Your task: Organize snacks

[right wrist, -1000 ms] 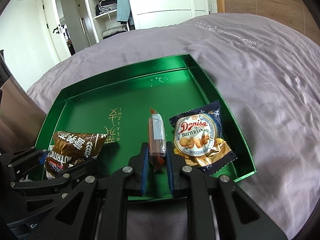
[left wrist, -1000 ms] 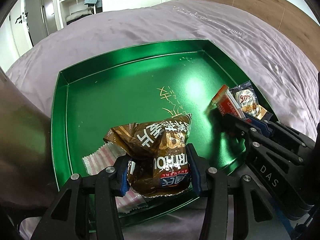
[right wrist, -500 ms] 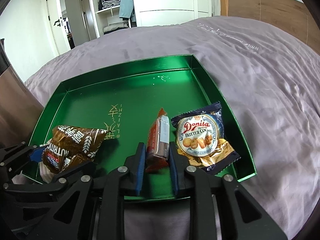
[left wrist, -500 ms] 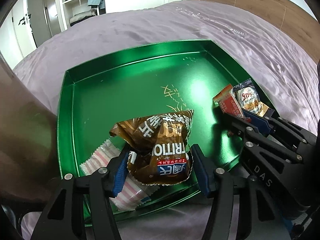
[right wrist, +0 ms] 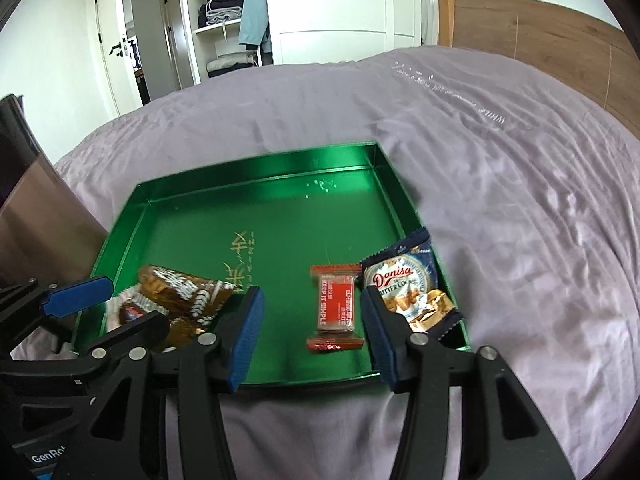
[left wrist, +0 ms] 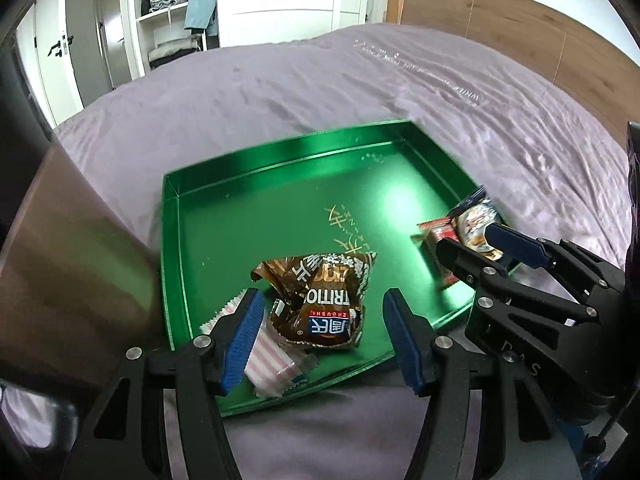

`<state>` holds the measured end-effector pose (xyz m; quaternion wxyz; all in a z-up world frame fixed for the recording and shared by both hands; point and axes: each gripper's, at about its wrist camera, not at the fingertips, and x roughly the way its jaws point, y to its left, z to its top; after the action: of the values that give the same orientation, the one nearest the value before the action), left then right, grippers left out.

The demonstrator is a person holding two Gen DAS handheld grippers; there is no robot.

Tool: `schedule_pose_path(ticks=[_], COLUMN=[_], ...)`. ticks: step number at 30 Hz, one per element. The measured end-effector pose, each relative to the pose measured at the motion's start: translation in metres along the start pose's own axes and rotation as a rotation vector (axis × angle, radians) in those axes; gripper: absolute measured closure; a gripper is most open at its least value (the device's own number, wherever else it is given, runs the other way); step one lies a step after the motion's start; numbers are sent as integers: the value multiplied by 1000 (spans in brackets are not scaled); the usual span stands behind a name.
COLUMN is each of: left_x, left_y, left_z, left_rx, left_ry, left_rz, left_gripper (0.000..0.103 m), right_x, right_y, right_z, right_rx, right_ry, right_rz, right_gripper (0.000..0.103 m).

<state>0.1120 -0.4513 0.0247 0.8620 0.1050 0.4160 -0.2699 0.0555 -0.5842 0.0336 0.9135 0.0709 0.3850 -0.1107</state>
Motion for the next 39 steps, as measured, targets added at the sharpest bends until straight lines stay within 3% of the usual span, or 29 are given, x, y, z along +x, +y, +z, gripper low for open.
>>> schedule_pose_path(ticks=[9,15,27,33,39], left_x=[-43,-87,-186,-224,-259], left_y=[-7,-15,1,63,171], left_z=[0,-7,-51,-92,-138], left_rx=[11,30,53,26,-84], left_ry=[-27,-61,-139,-162,-157], left_rz=[-31,-56,-65,-8,147], left_gripper=[47,45,42,39,39], right_x=[-54,-107,-220,-268,-289], right_y=[3,5,67,118,184], right_z=[6,8,-15,-35,-49], right_rx=[5,0,-107,-204,-299], right_ry=[-46,-93,-162,-216,-235], right_rz=[-16,-27,3,64,157], right_gripper=[33,23,19,19,18])
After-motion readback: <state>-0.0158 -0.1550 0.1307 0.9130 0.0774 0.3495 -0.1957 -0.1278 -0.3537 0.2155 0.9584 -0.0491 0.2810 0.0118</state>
